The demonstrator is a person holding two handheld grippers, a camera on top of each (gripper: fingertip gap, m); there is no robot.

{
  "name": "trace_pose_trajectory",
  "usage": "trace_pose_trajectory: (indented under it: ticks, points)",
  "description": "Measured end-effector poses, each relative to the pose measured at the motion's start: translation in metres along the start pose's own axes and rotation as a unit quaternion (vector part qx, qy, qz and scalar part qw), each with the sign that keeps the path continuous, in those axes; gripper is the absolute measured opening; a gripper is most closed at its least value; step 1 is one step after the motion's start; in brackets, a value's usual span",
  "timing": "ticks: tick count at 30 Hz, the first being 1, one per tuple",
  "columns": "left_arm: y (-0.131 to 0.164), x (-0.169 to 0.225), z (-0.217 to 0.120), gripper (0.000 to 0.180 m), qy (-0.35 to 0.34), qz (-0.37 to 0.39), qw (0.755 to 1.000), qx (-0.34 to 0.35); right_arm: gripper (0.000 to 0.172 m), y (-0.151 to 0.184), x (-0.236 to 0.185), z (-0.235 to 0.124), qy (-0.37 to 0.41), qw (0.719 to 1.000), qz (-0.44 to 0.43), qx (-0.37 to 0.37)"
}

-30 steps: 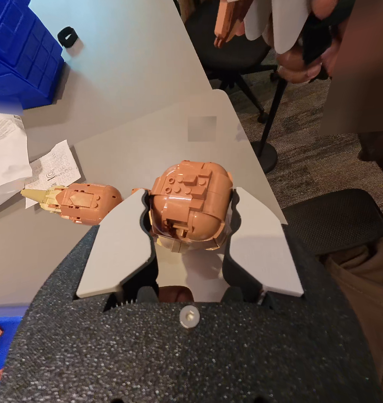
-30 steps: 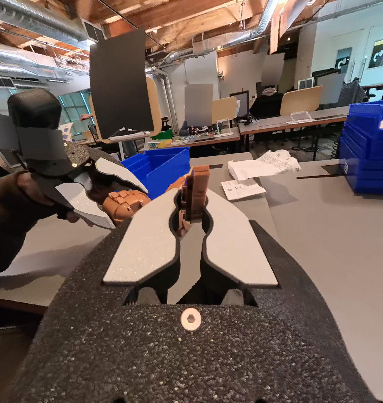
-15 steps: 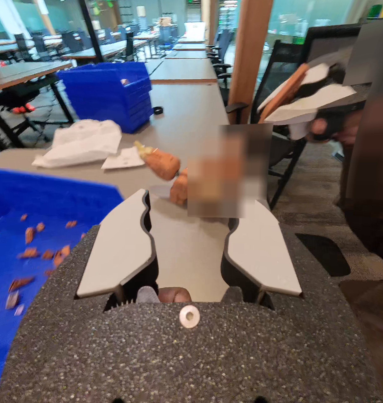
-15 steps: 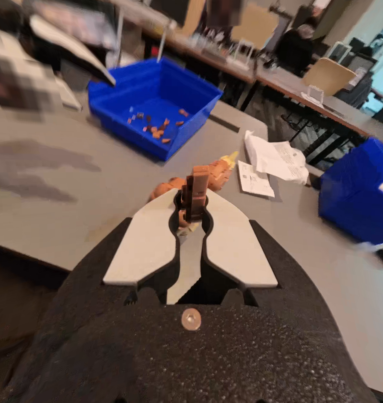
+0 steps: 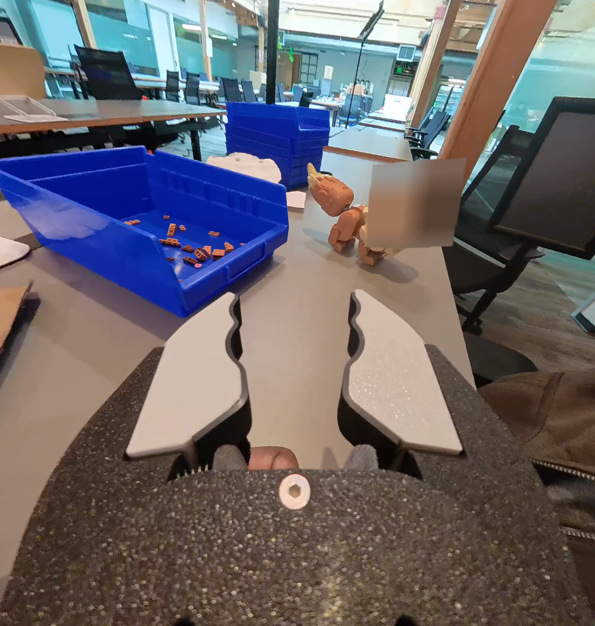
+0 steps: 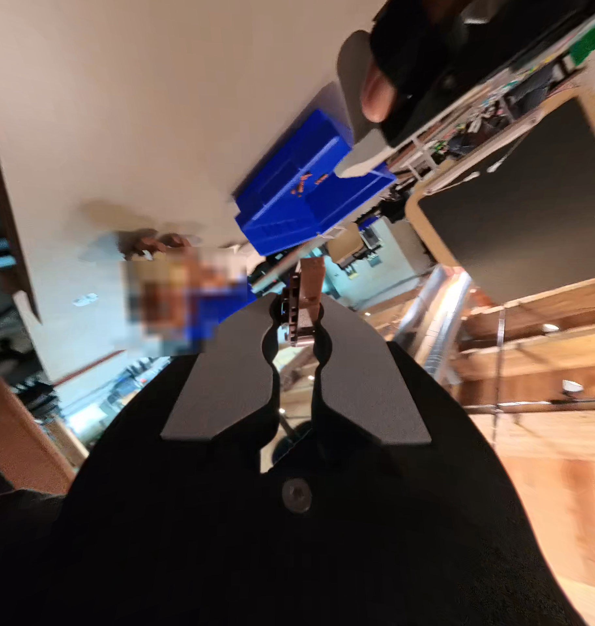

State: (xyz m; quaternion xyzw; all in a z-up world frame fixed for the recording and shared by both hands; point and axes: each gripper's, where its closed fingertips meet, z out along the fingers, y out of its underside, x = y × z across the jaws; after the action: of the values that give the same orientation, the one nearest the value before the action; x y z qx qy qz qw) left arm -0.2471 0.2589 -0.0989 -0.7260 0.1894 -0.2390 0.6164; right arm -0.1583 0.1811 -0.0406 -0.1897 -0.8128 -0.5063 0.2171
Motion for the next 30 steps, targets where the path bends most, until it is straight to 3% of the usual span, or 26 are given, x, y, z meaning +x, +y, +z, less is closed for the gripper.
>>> trace_pose_trajectory:
  ticks: [6,12,22,27,30]
  points:
    - [-0.001,0.003,-0.009,0.059,0.009,-0.027,1.000,0.003,0.016,-0.020,0.031,-0.021,0.034,0.997,-0.067,-0.025]
    - [-0.003,0.013,-0.008,0.059,0.013,-0.005,1.000,0.001,0.016,-0.042,0.027,-0.027,0.024,0.997,-0.059,0.050]
    - [-0.003,0.017,-0.007,0.059,0.024,-0.017,1.000,0.005,0.016,-0.064,0.033,-0.048,0.039,0.993,-0.059,0.093]
    - [-0.007,0.012,-0.018,0.059,0.006,-0.019,1.000,0.020,0.015,-0.079,0.023,-0.011,-0.031,0.982,0.036,0.182]
    - [-0.005,-0.002,-0.029,0.058,-0.032,-0.034,0.999,0.028,0.016,-0.086,0.024,0.018,-0.080,0.942,0.171,0.278]
